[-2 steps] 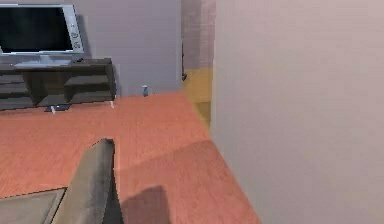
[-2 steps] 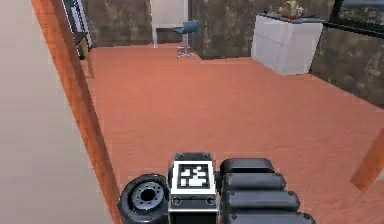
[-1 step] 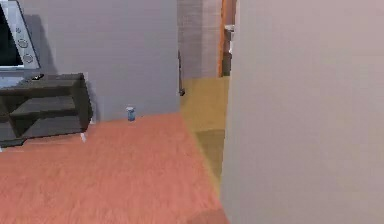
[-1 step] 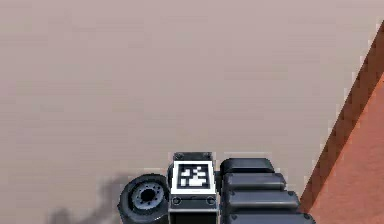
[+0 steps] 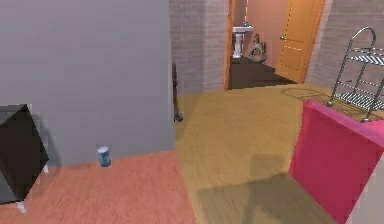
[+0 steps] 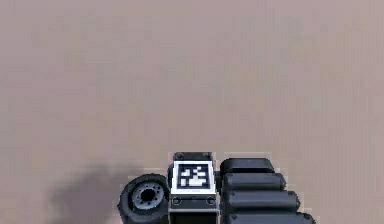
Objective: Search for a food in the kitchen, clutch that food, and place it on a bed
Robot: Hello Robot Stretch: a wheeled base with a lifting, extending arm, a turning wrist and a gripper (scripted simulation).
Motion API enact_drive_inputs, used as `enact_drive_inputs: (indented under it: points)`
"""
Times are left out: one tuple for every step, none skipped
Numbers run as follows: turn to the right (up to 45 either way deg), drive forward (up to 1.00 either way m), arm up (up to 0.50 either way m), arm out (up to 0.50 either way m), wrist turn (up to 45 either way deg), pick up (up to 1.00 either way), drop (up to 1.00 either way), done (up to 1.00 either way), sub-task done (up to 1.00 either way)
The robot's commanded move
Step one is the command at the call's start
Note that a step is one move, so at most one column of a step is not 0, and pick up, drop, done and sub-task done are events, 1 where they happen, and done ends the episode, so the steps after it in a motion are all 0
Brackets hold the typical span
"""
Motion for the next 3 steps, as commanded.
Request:
enact_drive_inputs:
  points:
    - [0.0, 0.25, 0.00, 0.00, 0.0, 0.00, 0.00, 0.00, 0.00]
    - [15.0, 0.00, 0.00, 0.00, 0.0, 0.00, 0.00, 0.00, 0.00]
    - [0.0, 1.00, 0.00, 0.00, 0.0, 0.00, 0.00, 0.00, 0.00]
